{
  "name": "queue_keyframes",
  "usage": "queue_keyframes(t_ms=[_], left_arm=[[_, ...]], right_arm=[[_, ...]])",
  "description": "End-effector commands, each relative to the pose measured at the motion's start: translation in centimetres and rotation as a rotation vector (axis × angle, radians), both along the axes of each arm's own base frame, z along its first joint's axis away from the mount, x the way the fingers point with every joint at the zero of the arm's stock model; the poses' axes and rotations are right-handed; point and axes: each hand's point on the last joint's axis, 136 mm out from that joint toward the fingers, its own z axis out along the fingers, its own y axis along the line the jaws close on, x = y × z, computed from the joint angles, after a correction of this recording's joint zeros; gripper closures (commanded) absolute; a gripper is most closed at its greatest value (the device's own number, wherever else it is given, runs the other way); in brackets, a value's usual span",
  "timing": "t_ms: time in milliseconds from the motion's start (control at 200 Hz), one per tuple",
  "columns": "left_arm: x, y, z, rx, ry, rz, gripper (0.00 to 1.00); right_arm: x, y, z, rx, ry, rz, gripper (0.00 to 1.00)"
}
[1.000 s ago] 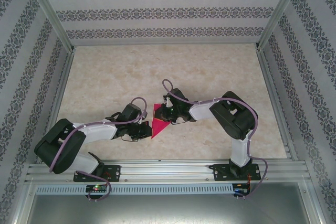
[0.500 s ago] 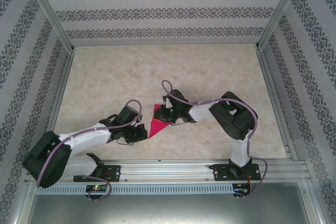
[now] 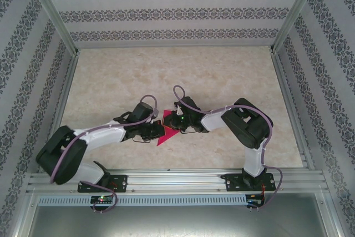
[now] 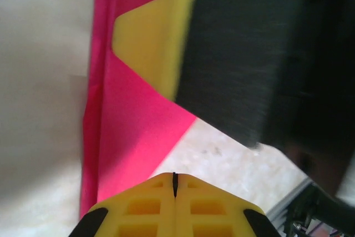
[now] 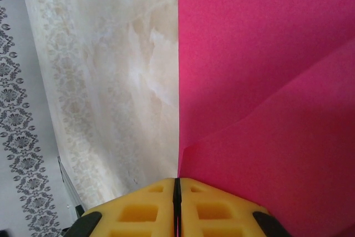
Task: Fold a paper plane with a square sheet of paper (pick it up from the middle)
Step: Fourth fold the wing at the center of the table.
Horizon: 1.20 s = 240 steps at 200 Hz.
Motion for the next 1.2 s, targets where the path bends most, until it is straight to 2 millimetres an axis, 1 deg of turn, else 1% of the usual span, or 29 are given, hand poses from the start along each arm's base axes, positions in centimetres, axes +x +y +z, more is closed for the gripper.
queue_keyframes(t_ms=[0,80,170,260,395,510,580,659,739,859,979,1044,1089,1149,1194], left_arm=[[-0.3,-0.1,-2.1,0.007,0.036,0.014,1.0],[-1.8,1.7,-4.5,0.081,0.087,0.041,1.0],[-3.5,2.8,-6.0,0.085,0.13,0.061,1.0],[-5.3,4.3,-7.2,0.125,0.174,0.077,1.0],[-7.5,5.5,-8.2,0.15,0.237,0.065,1.0],[-8.7,6.1,-8.5,0.174,0.27,0.048,0.99],[-9.0,6.1,-8.3,0.168,0.274,0.04,0.98],[-9.3,6.6,-8.0,0.187,0.272,0.047,0.98],[-9.3,7.0,-7.2,0.188,0.248,0.052,0.96],[-9.5,7.3,-6.3,0.192,0.229,0.046,0.94],[-9.6,7.5,-5.8,0.197,0.226,0.049,0.95],[-9.2,7.2,-4.8,0.182,0.2,0.04,0.95],[-8.7,7.1,-3.8,0.178,0.169,0.038,0.95],[-7.7,6.9,-2.2,0.162,0.105,0.047,0.94],[-6.7,6.3,-0.9,0.129,0.051,0.052,0.92]], right_arm=[[-2.3,-4.1,-6.2,-0.228,0.12,-0.065,0.89],[-2.3,-4.1,-6.2,-0.229,0.12,-0.063,0.89],[-2.3,-4.3,-6.2,-0.235,0.122,-0.062,0.89],[-2.4,-4.4,-6.3,-0.248,0.121,-0.057,0.88],[-2.3,-4.7,-6.5,-0.256,0.125,-0.066,0.89],[-2.3,-4.8,-6.6,-0.258,0.127,-0.067,0.88],[-2.4,-4.8,-6.7,-0.259,0.131,-0.065,0.88],[-2.3,-4.9,-6.9,-0.266,0.133,-0.068,0.88],[-2.3,-5.3,-7.0,-0.274,0.134,-0.078,0.89],[-2.3,-5.0,-7.0,-0.266,0.138,-0.072,0.89],[-2.3,-5.0,-7.1,-0.267,0.139,-0.071,0.89],[-2.3,-4.9,-7.1,-0.268,0.14,-0.072,0.89],[-2.3,-4.9,-7.0,-0.267,0.138,-0.074,0.89],[-2.3,-4.9,-7.0,-0.268,0.136,-0.079,0.89],[-2.4,-5.0,-7.1,-0.271,0.139,-0.085,0.89]])
